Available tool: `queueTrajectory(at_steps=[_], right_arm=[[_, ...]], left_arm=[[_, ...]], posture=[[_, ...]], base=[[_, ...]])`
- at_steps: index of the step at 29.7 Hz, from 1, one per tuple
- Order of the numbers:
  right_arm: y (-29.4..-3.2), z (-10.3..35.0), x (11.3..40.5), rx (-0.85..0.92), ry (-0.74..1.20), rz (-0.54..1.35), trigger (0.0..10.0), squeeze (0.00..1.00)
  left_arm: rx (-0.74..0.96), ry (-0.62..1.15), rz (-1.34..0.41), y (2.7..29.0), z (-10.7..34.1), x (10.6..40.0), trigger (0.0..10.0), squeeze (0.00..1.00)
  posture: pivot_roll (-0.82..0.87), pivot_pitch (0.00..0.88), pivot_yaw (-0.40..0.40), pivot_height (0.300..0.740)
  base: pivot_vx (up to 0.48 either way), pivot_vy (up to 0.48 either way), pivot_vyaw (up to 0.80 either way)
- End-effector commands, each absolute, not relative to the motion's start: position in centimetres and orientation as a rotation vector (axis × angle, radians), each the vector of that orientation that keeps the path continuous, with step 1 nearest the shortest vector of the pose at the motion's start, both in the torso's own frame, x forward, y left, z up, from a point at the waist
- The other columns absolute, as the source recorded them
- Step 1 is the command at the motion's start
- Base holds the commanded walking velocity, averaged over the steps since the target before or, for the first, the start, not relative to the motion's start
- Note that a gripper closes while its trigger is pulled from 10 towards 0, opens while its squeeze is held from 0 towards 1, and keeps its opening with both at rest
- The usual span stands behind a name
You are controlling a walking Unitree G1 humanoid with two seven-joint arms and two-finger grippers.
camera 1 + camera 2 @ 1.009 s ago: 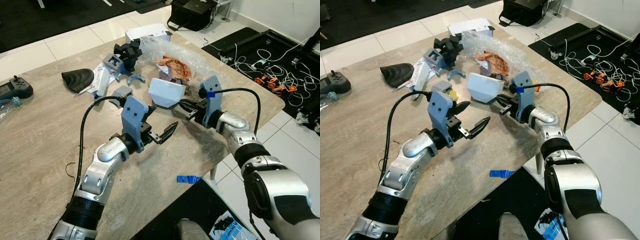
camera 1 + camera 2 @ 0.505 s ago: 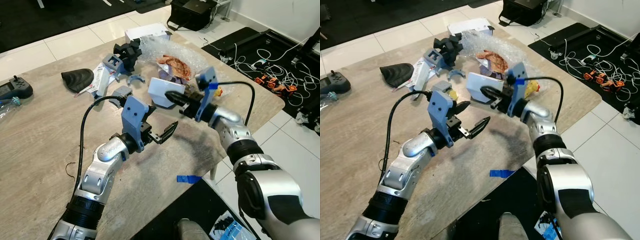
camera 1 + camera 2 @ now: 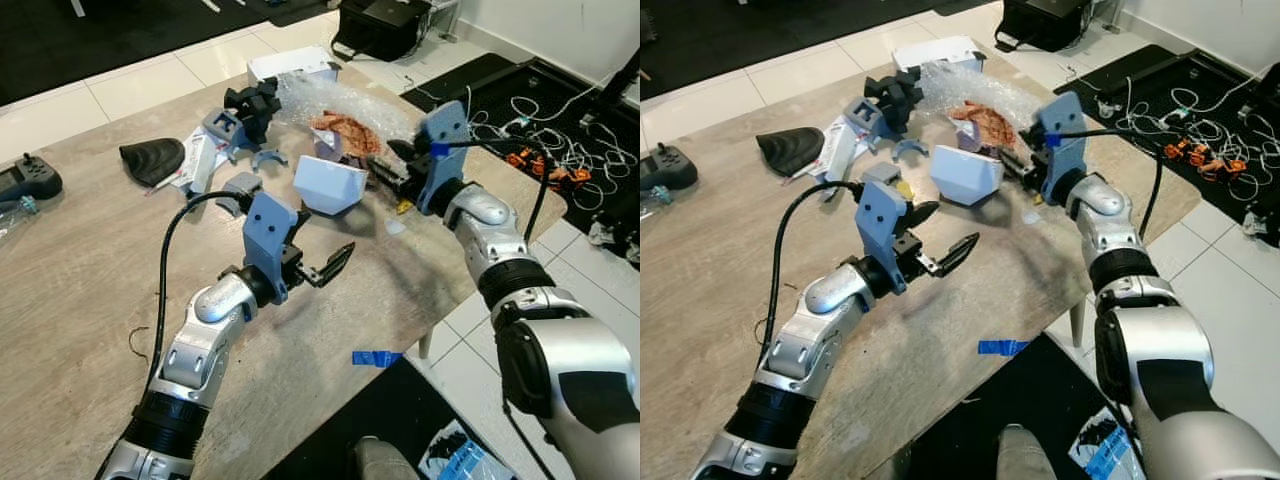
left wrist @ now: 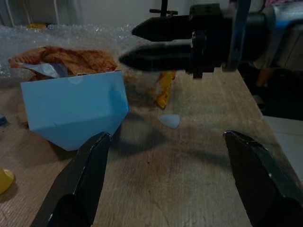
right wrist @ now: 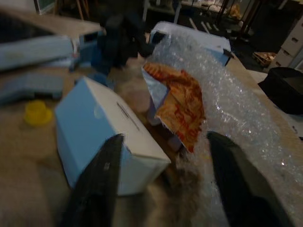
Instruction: Picking trash to rubbish bin
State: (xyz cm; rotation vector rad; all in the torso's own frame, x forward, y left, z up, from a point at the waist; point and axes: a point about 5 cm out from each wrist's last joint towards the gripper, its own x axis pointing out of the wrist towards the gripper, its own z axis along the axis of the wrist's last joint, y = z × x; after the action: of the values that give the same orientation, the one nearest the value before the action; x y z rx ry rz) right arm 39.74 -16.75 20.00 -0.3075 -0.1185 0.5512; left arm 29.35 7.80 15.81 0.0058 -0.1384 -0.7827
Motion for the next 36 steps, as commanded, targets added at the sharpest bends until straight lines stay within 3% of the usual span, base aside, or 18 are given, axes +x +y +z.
queueTrajectory(at_steps=[1, 12, 14, 15, 16, 17, 18, 24, 30, 36], right_arm=[[-16.8, 19.8, 39.8, -0.34, -0.096, 0.561, 10.0, 1.0], [-16.6, 20.3, 40.0, -0.37, -0.101, 0.547, 10.0, 1.0], [-16.4, 20.1, 40.0, -0.365, -0.092, 0.571, 10.0, 0.95], [-16.2, 19.9, 39.9, -0.35, -0.082, 0.594, 10.0, 0.47], [-16.0, 19.7, 39.9, -0.34, -0.076, 0.609, 10.0, 0.47], [-15.6, 19.2, 39.7, -0.319, -0.046, 0.661, 10.0, 0.0], [-14.8, 17.8, 39.1, -0.294, 0.021, 0.775, 10.0, 0.0], [-13.6, 15.0, 37.6, -0.281, 0.148, 1.0, 10.0, 0.0], [-13.1, 13.4, 36.3, -0.265, 0.239, 1.166, 10.0, 0.0], [-12.4, 14.0, 36.0, -0.225, 0.21, 1.256, 10.0, 0.0]], left_arm=[[0.001, -0.127, -0.791, 8.0, 15.6, 29.1, 10.0, 0.0], [-0.003, -0.132, -0.777, 8.1, 15.6, 28.8, 10.0, 0.0], [-0.003, -0.133, -0.771, 8.1, 15.6, 28.9, 10.0, 0.0], [-0.002, -0.133, -0.768, 8.1, 15.6, 28.9, 10.0, 0.0], [-0.002, -0.133, -0.766, 8.1, 15.6, 28.9, 10.0, 0.0], [-0.001, -0.133, -0.764, 8.2, 15.6, 28.9, 10.0, 0.0], [0.0, -0.132, -0.762, 8.2, 15.6, 28.9, 10.0, 0.0], [0.002, -0.131, -0.757, 8.2, 15.6, 28.9, 10.0, 0.0], [0.006, -0.13, -0.753, 8.3, 15.6, 29.0, 10.0, 0.0], [0.007, -0.132, -0.753, 8.3, 15.7, 29.0, 10.0, 0.0]], posture=[[-0.03, 0.121, -0.004, 0.74], [-0.03, 0.139, -0.011, 0.74], [-0.03, 0.14, -0.011, 0.74], [-0.02, 0.141, -0.012, 0.74], [-0.02, 0.141, -0.012, 0.74], [-0.02, 0.141, -0.012, 0.74], [-0.02, 0.141, -0.012, 0.74], [-0.02, 0.141, -0.012, 0.74], [-0.02, 0.139, -0.008, 0.74], [-0.02, 0.135, -0.002, 0.74]], base=[[0.0, 0.0, 0.0], [0.0, 0.0, 0.0], [0.0, 0.0, 0.0], [0.0, 0.0, 0.0], [0.0, 0.0, 0.0], [0.0, 0.0, 0.0], [0.0, 0.0, 0.0], [0.0, 0.0, 0.0], [0.0, 0.0, 0.0], [0.0, 0.0, 0.0]])
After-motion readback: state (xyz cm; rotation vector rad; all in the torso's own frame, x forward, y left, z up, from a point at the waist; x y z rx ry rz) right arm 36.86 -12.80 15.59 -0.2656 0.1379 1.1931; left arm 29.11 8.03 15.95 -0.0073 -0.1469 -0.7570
